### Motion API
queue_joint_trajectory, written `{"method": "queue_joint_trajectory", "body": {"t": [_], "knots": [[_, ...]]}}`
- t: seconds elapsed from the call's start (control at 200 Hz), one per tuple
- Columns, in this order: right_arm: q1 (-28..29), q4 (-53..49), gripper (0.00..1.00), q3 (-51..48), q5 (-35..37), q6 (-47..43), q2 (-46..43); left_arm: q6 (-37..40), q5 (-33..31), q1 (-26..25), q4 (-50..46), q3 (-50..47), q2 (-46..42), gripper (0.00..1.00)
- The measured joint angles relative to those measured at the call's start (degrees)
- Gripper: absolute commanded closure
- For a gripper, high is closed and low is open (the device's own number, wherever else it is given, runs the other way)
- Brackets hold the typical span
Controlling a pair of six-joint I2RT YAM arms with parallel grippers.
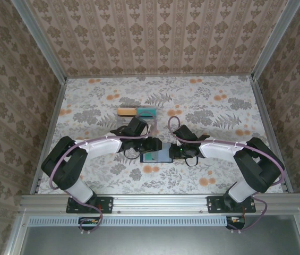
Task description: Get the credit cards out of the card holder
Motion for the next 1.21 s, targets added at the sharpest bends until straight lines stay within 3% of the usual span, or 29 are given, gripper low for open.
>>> {"method": "queue_joint_trajectory", "body": {"t": [0.26, 0.495, 0.635, 0.805, 0.92, 1.205], "knots": [[-0.24, -0.42, 0.71, -1.42, 0.74, 0.76, -3.28, -0.04, 1.73, -2.78, 2.1, 4.87, 5.18, 0.48], [-1.51, -0.55, 0.71, -1.81, 2.14, 1.33, -8.22, 0.02, 1.75, -2.38, 1.6, 3.67, 4.11, 0.51], [-1.55, 0.0, 0.71, -1.73, 1.75, 1.68, -10.1, 0.81, 0.7, 0.28, -0.44, 0.57, -1.01, 0.66], [-1.44, 1.53, 0.74, -0.74, -1.22, 3.34, -8.7, 2.89, -1.79, 5.29, -4.44, -2.29, -6.12, 1.0], [-0.83, 3.56, 0.77, 0.37, -3.61, 5.05, -5.73, 3.93, -2.51, 7.48, -5.73, -4.39, -6.38, 1.0], [0.83, 6.67, 0.8, 3.52, -7.37, 9.07, 0.83, 4.09, -1.92, 7.54, -4.17, -6.47, -2.64, 1.0]]}}
